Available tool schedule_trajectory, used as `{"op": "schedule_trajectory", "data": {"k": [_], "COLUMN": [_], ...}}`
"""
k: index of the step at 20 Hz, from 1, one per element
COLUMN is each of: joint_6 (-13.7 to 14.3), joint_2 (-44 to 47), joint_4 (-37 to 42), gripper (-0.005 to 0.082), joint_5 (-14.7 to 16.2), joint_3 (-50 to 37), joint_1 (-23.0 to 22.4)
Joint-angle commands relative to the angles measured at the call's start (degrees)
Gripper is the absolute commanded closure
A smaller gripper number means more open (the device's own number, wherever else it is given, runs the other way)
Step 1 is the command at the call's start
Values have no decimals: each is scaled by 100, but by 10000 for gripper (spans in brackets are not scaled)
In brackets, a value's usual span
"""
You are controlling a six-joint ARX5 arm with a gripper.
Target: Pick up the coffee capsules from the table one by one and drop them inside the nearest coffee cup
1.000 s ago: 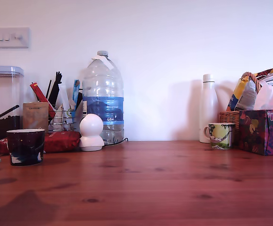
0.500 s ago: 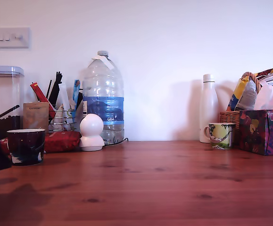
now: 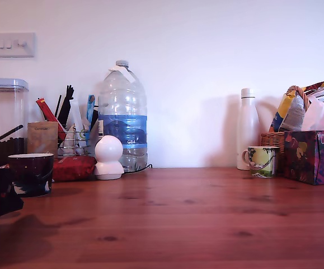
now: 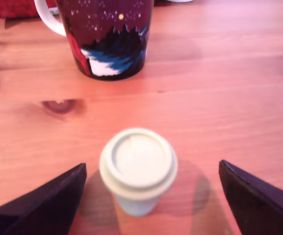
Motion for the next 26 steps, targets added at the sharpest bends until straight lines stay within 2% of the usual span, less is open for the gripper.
{"op": "schedule_trajectory", "data": {"k": [1,2,3,5,6,7,19,24,26], "joint_6": [48,48,50,98,98,105,111,107,109], "joint_2": [94,94,94,94,94,94,92,52,-24], "joint_4": [44,44,42,-50,-48,-48,-28,595,817], "gripper": [29,99,226,540,630,656,658,658,658], "joint_5": [28,22,22,68,68,70,70,514,538], "joint_3": [26,26,26,26,26,26,33,35,35], "joint_1": [66,72,72,70,70,70,70,70,70]}}
